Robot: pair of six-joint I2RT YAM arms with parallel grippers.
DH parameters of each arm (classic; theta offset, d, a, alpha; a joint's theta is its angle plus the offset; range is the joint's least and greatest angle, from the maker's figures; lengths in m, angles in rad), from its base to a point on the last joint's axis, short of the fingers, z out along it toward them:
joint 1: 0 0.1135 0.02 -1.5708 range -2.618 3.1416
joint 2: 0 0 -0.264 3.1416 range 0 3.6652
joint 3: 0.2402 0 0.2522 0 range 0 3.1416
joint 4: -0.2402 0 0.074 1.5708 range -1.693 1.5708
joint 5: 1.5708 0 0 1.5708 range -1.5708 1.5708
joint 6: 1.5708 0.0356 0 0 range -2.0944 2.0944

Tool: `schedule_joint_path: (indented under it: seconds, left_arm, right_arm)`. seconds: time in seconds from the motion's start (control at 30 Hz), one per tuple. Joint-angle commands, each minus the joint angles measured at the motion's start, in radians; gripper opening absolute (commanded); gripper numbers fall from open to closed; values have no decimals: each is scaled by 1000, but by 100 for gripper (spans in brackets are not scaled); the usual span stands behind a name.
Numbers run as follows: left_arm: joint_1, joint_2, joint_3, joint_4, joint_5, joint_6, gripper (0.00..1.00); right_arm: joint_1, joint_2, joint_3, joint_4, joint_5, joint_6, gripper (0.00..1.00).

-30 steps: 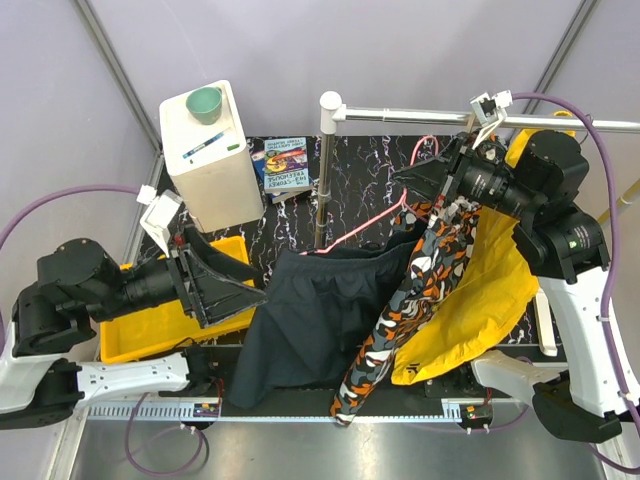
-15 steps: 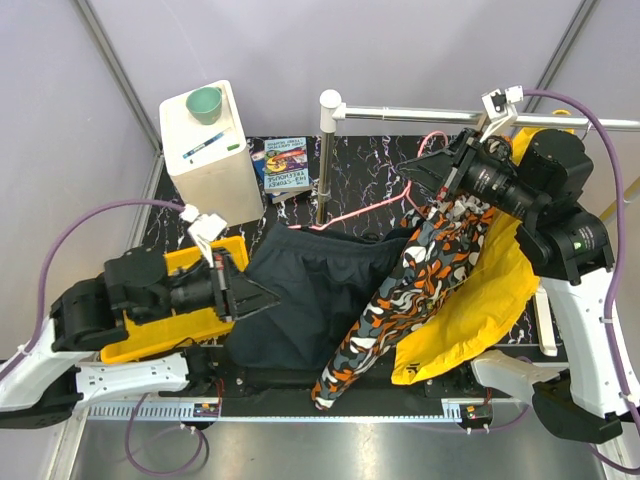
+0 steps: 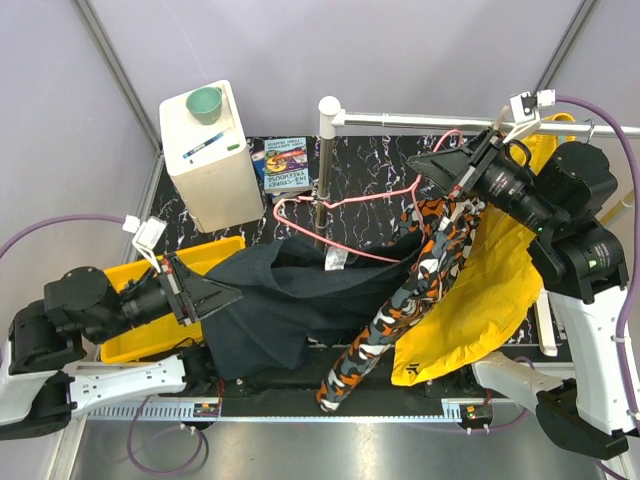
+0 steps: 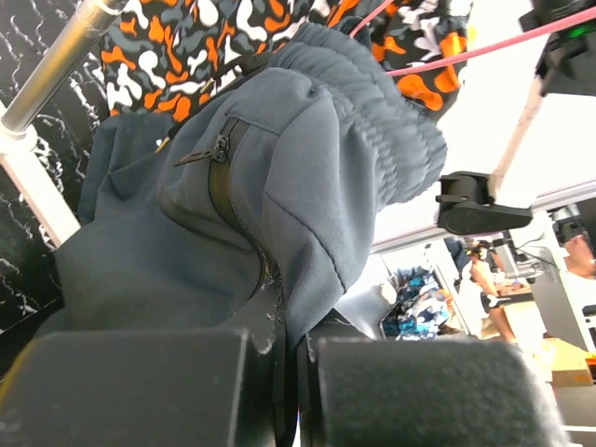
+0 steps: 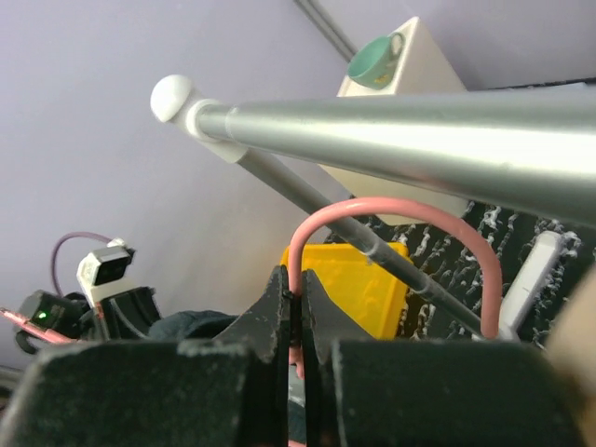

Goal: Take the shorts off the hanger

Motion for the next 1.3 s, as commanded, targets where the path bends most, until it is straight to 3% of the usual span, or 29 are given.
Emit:
schedule_joint_path:
  seconds: [0.0,0.13,0.23,0.33,0.5,0.67,0.9,1.03,1.17,1.2,1.27]
  left_arm:
    - [-4,146,81,89,15,44,0]
    - [-4,310,169,133,34,93,0]
    - [-4,417,225,148,-28,127,0]
    - [1,447,277,148,-146,138,0]
    - [5,438,357,81,-351,214,0]
    - [7,470,533,-32,-590,386,0]
    - [42,651,843,-137,-736,659,0]
    - [84,718,1024,-96,-816,858,0]
    - [85,641,933,116,-954,1007,0]
    - [85,611,880,254,-963,1033,0]
    - [85,515,709,384,-971,1087,0]
  right_arm:
    - [2,-16,-18,195,-102,91,0]
    - [2,-12,-10,275,-198,161,0]
    - [2,-22,-8,361,-251,239,0]
    - [1,-36,-7,414,-257,288,0]
    - [2,-53,18,350,-219,239,0]
    - [1,-62,30,303,-206,204,0]
    - [1,-62,30,276,-215,194,0]
    - [2,-68,38,252,-219,184,0]
    - [4,-58,56,230,-228,178,0]
    - [2,-58,61,229,-231,173,0]
    - [2,-50,68,226,-237,173,0]
